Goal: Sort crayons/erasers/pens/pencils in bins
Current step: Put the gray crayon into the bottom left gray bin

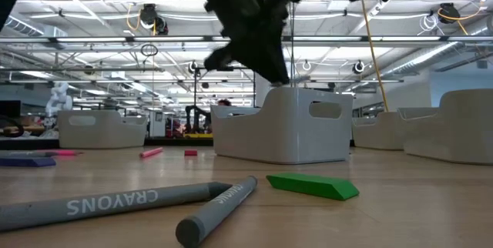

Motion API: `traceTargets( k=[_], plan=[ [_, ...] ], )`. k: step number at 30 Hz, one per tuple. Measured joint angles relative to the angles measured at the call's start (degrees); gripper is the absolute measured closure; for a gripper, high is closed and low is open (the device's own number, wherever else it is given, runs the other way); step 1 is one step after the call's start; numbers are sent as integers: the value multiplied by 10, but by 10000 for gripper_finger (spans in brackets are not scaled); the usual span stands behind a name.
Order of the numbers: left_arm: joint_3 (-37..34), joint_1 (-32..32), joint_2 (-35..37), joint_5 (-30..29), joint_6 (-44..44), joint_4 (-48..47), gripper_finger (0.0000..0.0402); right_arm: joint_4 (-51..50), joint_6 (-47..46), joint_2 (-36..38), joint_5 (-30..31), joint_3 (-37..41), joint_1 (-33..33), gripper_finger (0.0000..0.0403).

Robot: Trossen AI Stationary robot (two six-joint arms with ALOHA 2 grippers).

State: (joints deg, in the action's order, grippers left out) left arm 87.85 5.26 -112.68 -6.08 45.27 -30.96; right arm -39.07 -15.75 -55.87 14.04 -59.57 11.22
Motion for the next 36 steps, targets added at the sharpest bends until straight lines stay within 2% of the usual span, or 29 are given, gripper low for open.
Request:
traceTargets(
  k=[3, 7, 15, 20, 24, 26, 29, 33, 36],
  plan=[
    [0, -10, -29, 14, -4, 8, 371, 4, -11, -1, -35, 4, 29, 280],
    [0, -28, -56, 14, -22, -8, 371, 25, -31, -1, -36, 28, 67, 280],
    [0, -53, -74, 13, -63, -23, 368, 171, -127, -5, -34, 122, 97, 280],
    [0, -60, -73, 17, -95, -23, 326, 179, -139, -21, -31, 134, 111, 280],
    [6, -63, -73, 48, -120, -31, 276, 181, -164, -28, 12, 134, 121, 280],
    [20, -64, -66, 72, -132, -50, 256, 181, -166, -29, 25, 134, 122, 280],
    [57, -64, -49, 78, -143, -94, 238, 178, -161, -29, 45, 134, 120, 280],
    [109, -57, -10, 48, -163, -162, 235, 179, -134, -29, 86, 134, 117, 280],
    [126, -34, 35, 33, -176, -195, 243, 177, -120, -29, 86, 134, 106, 280]
  ],
)
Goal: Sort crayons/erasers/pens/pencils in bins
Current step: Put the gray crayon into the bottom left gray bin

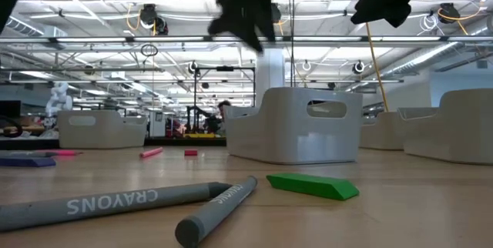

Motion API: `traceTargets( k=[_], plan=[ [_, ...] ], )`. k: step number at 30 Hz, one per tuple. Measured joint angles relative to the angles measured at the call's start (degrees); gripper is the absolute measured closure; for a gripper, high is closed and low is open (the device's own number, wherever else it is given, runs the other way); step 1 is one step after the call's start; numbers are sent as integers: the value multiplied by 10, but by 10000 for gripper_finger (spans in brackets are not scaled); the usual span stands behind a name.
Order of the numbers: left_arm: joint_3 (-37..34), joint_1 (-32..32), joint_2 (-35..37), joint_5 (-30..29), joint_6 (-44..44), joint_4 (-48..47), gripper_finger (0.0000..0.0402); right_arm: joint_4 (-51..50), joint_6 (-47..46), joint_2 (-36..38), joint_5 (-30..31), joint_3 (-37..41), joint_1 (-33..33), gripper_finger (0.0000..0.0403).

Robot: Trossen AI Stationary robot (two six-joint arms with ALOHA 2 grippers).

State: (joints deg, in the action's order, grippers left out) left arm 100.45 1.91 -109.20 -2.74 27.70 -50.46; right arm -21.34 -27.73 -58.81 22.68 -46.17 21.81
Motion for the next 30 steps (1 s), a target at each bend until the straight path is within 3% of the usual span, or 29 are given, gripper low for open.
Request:
traceTargets(
  k=[5, 13, 23, 30],
  plan=[
    [-12, 82, 65, 1, -6, -26, 253, 1, 18, 0, 0, 0, -11, 280],
    [-52, 231, 56, 2, 2, -21, 252, 8, 59, 0, -1, 0, -24, 280],
    [-81, 261, -52, 40, 55, 36, 252, 33, 48, 0, 15, 0, -23, 280],
    [-81, 264, -113, 77, 165, 129, 252, 31, 10, 0, 15, 0, -23, 280]
  ],
)
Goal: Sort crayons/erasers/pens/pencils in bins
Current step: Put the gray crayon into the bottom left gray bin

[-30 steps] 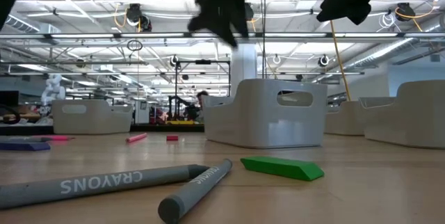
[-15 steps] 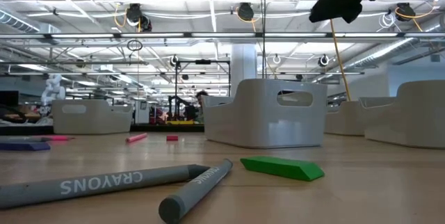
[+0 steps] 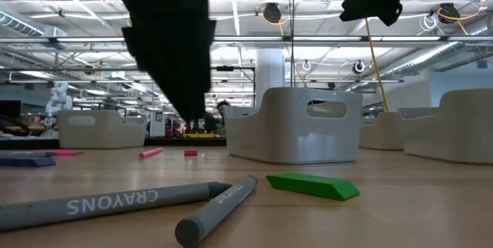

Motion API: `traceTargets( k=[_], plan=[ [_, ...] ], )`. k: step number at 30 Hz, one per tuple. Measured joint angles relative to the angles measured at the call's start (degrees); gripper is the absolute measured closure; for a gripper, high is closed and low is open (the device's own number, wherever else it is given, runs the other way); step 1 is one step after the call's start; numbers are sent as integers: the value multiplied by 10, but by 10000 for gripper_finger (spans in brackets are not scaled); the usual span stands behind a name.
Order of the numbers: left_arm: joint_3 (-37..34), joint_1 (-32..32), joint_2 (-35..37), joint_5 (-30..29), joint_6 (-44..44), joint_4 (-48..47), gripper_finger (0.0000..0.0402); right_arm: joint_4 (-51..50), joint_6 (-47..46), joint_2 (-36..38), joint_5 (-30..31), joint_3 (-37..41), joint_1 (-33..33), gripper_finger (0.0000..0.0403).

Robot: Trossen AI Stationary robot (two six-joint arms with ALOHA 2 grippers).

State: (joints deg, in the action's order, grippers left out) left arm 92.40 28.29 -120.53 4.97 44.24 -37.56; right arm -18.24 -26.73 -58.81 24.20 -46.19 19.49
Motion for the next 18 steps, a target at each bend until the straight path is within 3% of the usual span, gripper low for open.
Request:
traceTargets(
  k=[4, 18],
  plan=[
    [1, 15, -20, -10, 43, 22, 252, 0, -5, 0, -1, 0, 0, 280],
    [5, 10, -59, -53, 107, -55, 252, 4, -23, 0, -4, 0, 12, 280]
  ],
)
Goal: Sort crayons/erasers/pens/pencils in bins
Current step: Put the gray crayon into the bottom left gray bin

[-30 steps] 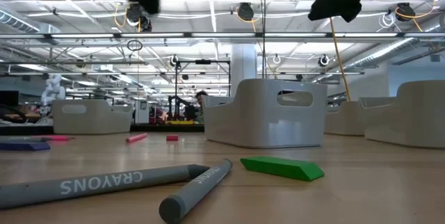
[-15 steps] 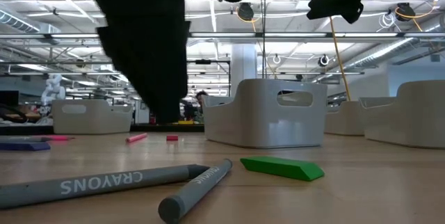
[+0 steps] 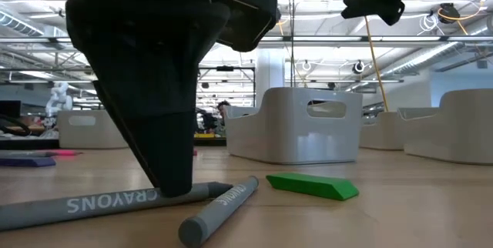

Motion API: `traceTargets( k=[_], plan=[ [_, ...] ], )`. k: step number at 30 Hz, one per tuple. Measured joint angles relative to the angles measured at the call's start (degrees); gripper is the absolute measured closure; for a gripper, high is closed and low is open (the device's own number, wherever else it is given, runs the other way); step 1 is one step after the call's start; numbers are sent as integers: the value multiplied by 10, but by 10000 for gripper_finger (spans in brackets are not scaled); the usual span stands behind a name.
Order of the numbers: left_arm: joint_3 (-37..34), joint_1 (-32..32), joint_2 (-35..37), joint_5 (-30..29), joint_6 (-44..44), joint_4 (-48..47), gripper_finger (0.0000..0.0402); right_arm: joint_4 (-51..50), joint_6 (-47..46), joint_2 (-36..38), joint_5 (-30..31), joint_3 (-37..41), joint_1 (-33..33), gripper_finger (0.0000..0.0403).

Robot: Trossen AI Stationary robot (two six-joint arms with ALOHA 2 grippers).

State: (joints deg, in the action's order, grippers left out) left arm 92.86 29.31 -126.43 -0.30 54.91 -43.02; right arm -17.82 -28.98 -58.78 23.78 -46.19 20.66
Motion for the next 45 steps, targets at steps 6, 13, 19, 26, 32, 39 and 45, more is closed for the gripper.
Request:
traceTargets(
  k=[6, 13, 19, 26, 32, 39, 45],
  plan=[
    [-1, -23, 6, 1, 9, -62, 269, -1, -8, 0, 0, 0, 15, 280],
    [-3, -50, 13, 39, 47, -95, 299, -3, -19, 0, -1, 0, 20, 280],
    [-5, -62, 17, 71, 142, -134, 311, -5, -23, 0, -1, 0, 20, 280],
    [-5, -43, 17, 73, 220, -145, 311, -4, -20, 0, -1, 0, 20, 280],
    [-4, -29, 17, 77, 239, -163, 312, -4, -18, 0, -1, 0, 20, 280],
    [-4, -27, 17, 84, 232, -195, 312, -4, -16, 0, -1, 0, 20, 280],
    [-4, -36, 17, 78, 170, -199, 347, -5, -1, 0, 2, 0, 20, 280]
  ],
)
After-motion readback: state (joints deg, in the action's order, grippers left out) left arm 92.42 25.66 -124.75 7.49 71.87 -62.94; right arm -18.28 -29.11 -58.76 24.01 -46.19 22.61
